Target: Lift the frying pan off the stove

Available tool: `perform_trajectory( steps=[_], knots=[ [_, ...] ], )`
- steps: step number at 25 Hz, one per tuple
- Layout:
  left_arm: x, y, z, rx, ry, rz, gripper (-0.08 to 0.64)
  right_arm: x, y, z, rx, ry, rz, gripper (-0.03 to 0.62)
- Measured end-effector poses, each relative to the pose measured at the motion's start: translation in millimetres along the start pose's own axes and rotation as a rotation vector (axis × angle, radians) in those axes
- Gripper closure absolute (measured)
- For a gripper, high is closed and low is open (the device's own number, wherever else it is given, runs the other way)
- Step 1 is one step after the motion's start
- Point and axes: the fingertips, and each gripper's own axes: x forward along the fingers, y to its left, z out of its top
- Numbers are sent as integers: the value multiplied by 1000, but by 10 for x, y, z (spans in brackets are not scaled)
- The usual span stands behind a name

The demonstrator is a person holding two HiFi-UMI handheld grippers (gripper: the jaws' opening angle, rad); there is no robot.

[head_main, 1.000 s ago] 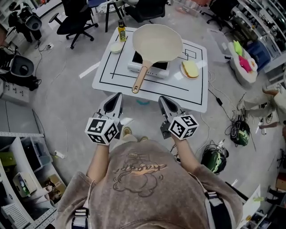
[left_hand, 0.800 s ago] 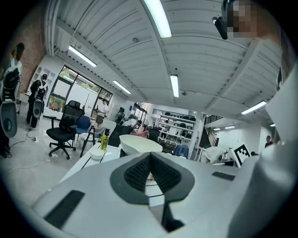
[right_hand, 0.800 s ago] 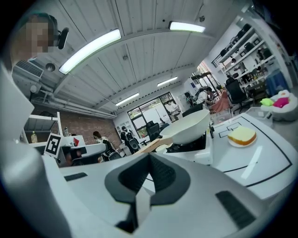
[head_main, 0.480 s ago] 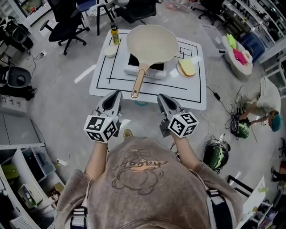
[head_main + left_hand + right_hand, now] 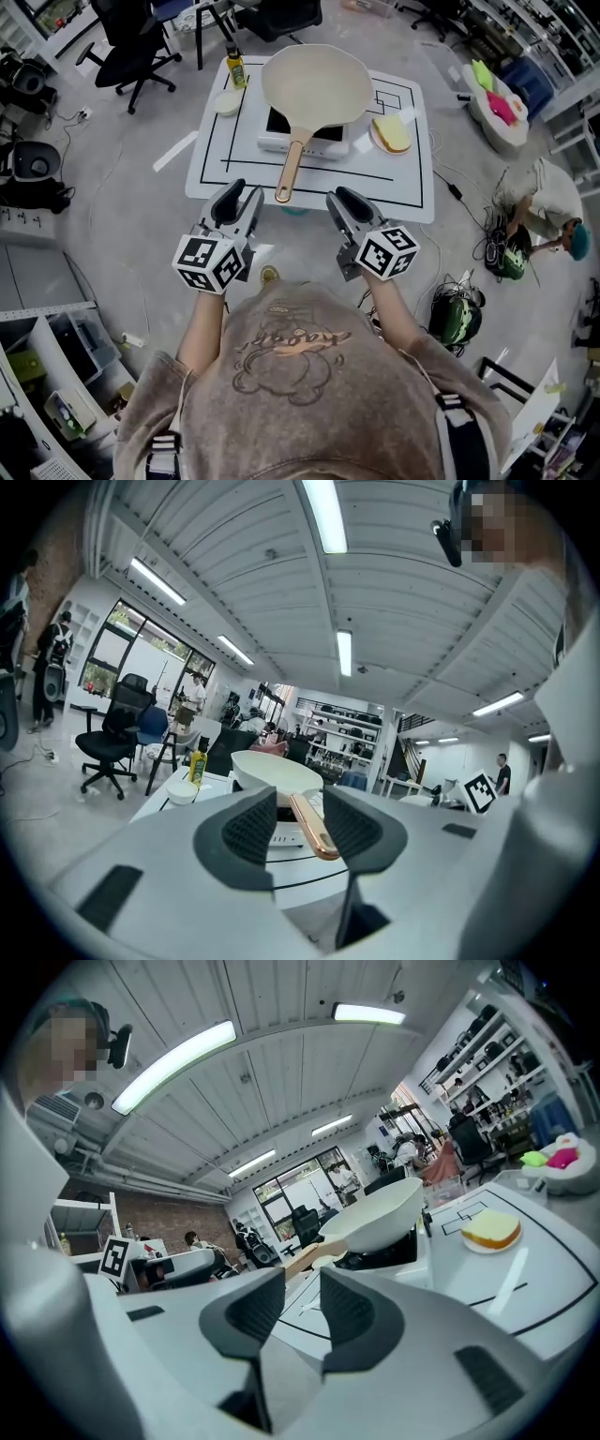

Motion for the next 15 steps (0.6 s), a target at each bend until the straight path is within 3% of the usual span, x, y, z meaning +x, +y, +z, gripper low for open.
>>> perform_trajectory(
  steps=[3,7,11,15],
  knots=[
    [20,9,-28,-24,10,-21,365,31,29,-35,17,12,34,431],
    [53,13,-61,-37,32,-53,299,96,83,-65,51,17,79,287],
    [106,27,-76,-50,41,-78,255,163,94,-53,113,14,123,141],
    [183,6,-122,-94,69,-137,202,243,135,-16,215,13,197,52]
  ],
)
